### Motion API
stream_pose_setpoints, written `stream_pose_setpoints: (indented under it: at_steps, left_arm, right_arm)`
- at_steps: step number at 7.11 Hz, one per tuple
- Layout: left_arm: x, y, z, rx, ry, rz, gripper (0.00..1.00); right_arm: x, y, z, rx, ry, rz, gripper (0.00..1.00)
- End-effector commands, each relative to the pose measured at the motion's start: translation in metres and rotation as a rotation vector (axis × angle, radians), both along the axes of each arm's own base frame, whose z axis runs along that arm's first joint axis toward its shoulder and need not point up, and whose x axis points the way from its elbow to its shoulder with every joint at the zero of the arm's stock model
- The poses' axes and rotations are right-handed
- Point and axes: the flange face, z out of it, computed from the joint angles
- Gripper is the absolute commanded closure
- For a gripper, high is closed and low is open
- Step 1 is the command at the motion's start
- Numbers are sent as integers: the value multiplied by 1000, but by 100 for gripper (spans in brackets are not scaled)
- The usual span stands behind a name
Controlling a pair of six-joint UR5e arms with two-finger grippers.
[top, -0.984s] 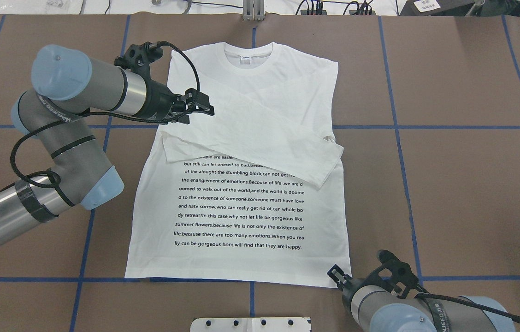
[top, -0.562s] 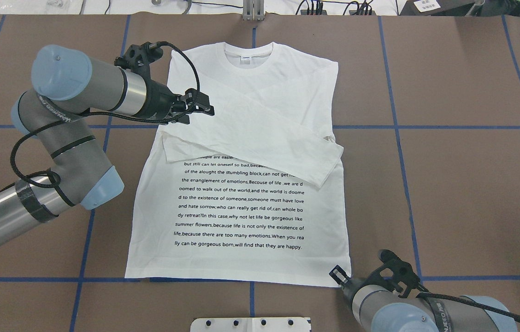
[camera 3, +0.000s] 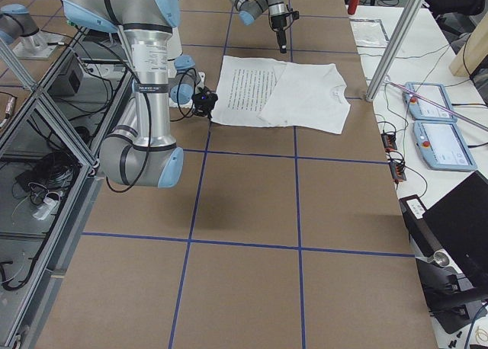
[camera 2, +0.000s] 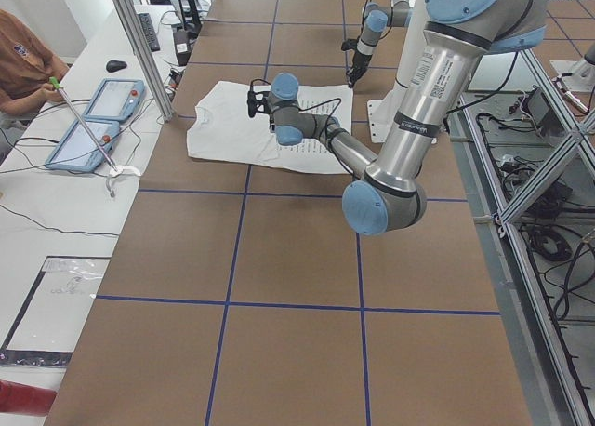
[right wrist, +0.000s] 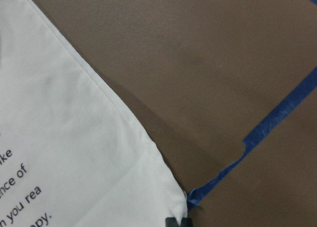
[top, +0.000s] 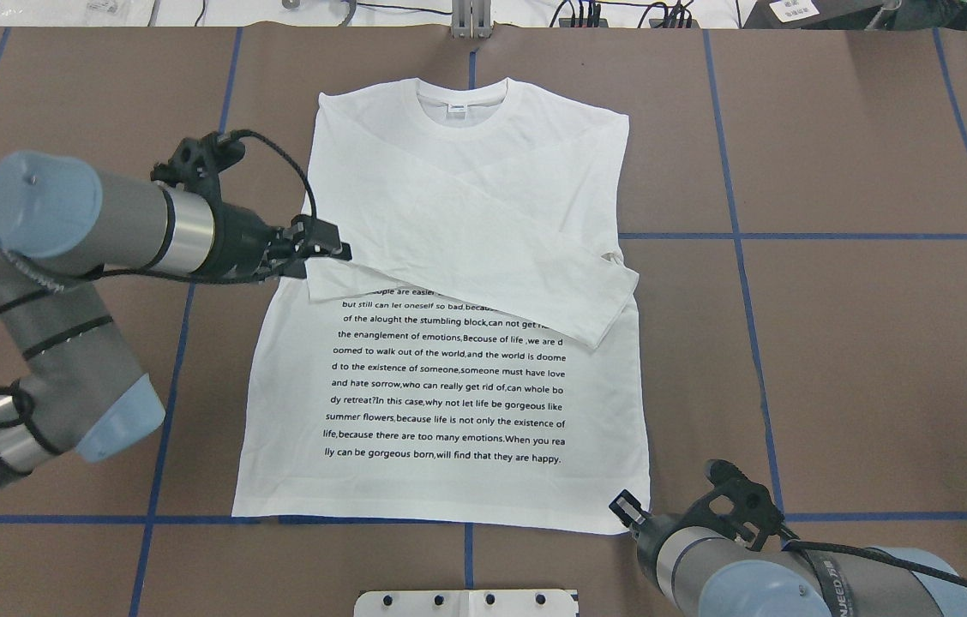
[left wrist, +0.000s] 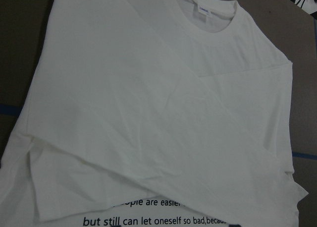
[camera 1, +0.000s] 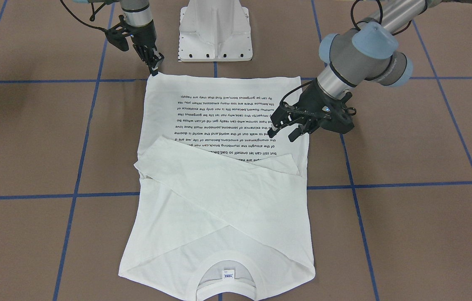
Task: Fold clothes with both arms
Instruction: 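Lower the left gripper to the other hem corner nearest the robot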
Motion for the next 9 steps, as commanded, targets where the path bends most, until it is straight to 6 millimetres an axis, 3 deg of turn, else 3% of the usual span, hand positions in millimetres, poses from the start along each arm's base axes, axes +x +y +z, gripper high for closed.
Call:
stream_pose_setpoints:
  at_steps: [1, 2, 3, 4, 6, 9]
  left_arm:
    - [15, 105, 14, -93, -105, -20, 23]
    - [31, 135, 19, -120, -210, 5, 23]
    - [40, 150, 26, -157, -272, 10, 23]
    - [37, 160, 50, -178, -317, 23, 24]
    - [20, 171, 76, -209, -364, 52, 23]
    - [29, 190, 79, -238, -366, 115, 21]
  right_arm:
    - [3, -2, -4, -1, -10, 3, 100]
    - [4, -3, -4, 0, -10, 7, 100]
    - [4, -6, -5, 0, -12, 10, 100]
    - [4, -7, -7, 1, -14, 13, 100]
    - [4, -8, -8, 1, -17, 17, 100]
    - [5, -8, -6, 0, -13, 17, 100]
